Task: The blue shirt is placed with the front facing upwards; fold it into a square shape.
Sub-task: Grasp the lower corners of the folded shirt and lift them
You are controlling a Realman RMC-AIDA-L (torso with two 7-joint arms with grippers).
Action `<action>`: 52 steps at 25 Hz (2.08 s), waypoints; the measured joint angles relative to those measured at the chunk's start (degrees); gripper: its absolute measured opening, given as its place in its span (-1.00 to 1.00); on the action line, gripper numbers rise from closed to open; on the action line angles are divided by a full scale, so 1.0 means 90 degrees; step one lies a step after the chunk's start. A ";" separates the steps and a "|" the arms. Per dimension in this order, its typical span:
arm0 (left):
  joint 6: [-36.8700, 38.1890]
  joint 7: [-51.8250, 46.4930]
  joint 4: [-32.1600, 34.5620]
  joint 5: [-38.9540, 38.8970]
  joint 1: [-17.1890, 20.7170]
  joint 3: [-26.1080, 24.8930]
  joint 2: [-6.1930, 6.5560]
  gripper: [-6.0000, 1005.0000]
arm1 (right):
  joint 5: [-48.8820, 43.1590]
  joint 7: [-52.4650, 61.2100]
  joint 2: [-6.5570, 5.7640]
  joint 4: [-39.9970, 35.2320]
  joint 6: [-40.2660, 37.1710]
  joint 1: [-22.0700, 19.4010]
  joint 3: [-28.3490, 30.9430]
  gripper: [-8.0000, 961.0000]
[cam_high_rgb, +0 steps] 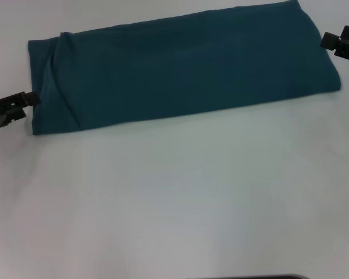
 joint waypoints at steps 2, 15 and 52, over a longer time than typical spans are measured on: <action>0.0019 0.0006 -0.0009 0.0001 0.0025 -0.0020 0.0010 0.41 | 0.0004 0.0034 0.0002 0.0000 -0.0004 0.0000 0.0001 0.94; 0.0072 0.0068 0.0006 0.0001 0.0096 0.0046 0.0034 0.36 | -0.0005 0.0113 0.0029 0.0003 -0.0047 -0.0014 0.0000 0.94; -0.0230 -0.0330 0.0421 0.0661 -0.0723 0.0249 -0.0107 -0.08 | -0.0311 0.0957 -0.0202 -0.0032 -0.0167 0.0025 -0.0103 0.94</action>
